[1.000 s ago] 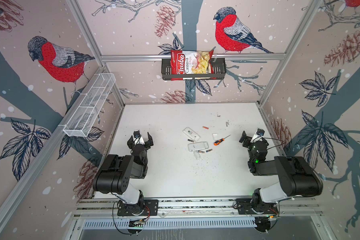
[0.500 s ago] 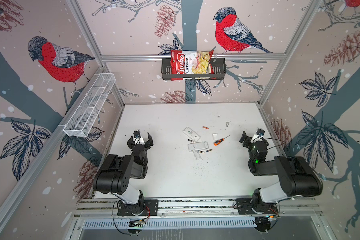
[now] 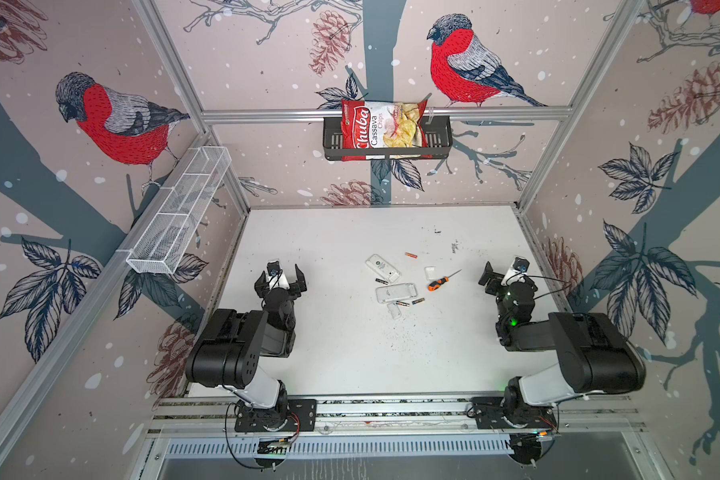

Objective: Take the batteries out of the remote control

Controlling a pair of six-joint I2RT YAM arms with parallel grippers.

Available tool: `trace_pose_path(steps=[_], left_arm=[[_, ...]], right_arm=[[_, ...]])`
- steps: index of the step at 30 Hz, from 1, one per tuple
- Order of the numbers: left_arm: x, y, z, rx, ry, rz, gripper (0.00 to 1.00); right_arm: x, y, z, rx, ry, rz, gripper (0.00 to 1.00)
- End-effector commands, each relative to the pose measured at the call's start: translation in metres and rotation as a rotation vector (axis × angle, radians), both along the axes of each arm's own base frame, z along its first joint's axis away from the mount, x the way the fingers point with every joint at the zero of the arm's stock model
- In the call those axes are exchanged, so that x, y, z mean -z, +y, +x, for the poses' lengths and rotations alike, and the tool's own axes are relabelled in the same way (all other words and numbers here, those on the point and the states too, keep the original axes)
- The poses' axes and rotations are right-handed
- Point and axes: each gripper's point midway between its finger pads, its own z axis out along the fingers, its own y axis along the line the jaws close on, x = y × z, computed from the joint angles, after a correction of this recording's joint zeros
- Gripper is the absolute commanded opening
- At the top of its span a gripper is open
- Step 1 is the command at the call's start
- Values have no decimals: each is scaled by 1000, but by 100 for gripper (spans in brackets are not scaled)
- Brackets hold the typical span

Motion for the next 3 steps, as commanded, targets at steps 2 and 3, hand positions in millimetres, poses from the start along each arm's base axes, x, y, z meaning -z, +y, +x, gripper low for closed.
trace_pose_path(steps=[2, 3], left_arm=[[-4, 1, 1, -6, -15, -4, 98], [-5, 1, 1, -6, -18, -4, 97]], right_arm=[[-4, -2, 0, 12, -16, 0, 99], [-4, -1, 0, 12, -17, 0, 99]])
